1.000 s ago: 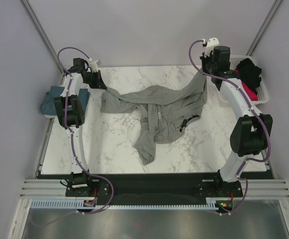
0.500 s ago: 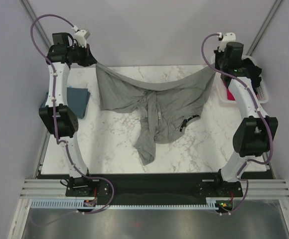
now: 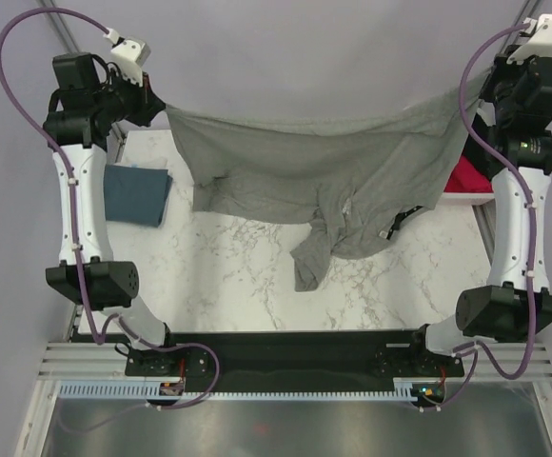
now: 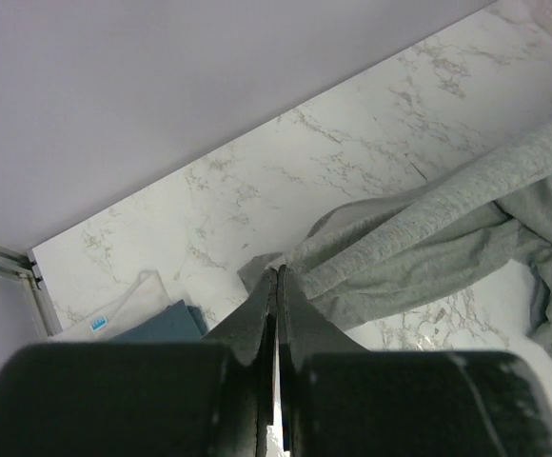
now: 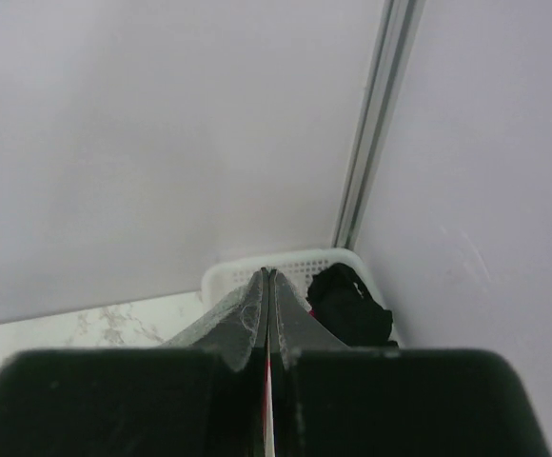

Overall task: Fold and stack the t-shirts
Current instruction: Flatten the tshirt out

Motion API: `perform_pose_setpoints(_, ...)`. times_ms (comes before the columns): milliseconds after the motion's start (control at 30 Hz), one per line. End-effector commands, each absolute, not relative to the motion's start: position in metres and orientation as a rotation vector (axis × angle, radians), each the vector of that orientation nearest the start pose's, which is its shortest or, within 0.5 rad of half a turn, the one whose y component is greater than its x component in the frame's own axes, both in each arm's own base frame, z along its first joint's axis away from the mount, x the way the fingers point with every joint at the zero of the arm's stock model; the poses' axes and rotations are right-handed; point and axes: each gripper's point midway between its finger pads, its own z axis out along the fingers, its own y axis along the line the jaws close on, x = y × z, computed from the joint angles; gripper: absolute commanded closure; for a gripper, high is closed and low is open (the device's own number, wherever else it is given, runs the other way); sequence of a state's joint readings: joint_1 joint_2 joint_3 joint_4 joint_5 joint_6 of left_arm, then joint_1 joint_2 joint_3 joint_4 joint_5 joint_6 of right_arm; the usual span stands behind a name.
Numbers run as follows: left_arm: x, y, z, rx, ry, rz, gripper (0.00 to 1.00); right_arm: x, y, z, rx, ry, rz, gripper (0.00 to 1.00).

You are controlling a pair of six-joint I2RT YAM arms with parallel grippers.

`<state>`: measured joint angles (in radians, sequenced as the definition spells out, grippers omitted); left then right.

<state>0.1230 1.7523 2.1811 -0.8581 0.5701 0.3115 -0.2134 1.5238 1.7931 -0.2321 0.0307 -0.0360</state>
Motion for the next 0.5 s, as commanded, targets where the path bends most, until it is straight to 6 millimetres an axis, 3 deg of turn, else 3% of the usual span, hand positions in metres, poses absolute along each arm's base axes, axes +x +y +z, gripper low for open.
perform_pose_setpoints(0, 0.417, -0.031, 0.453, 0.606, 1.719, -0.201, 0.98, 0.434, -0.087, 0.530, 0.108, 1.382, -0.152, 1.00)
perform_pose_setpoints(100, 0.398, -0.033, 0.471, 0.611, 1.667, -0.180, 0.98, 0.406, -0.076, 0.557, 0.078, 1.324, -0.136, 1.00)
perform_pose_setpoints(133, 0.382, -0.036, 0.488, 0.617, 1.621, -0.162, 0.98, 0.400, -0.072, 0.561, 0.069, 1.315, -0.131, 1.00)
perform_pose_setpoints(267, 0.349, -0.040, 0.521, 0.613, 1.515, -0.116, 0.98, 0.358, -0.061, 0.592, 0.090, 1.244, -0.092, 1.00)
perform_pose_setpoints(333, 0.333, -0.044, 0.531, 0.630, 1.471, -0.108, 0.98, 0.330, -0.055, 0.611, 0.079, 1.201, -0.103, 1.00)
perform_pose_setpoints(367, 0.315, -0.048, 0.543, 0.644, 1.424, -0.087, 0.98, 0.309, -0.051, 0.625, 0.072, 1.160, -0.111, 1.00)
perform_pose_setpoints(433, 0.300, -0.048, 0.554, 0.649, 1.379, -0.053, 0.98, 0.289, -0.049, 0.633, 0.067, 1.143, -0.130, 1.00)
perform_pose_setpoints(467, 0.282, -0.050, 0.561, 0.655, 1.344, -0.029, 0.98, 0.267, -0.045, 0.645, 0.059, 1.107, -0.142, 1.00)
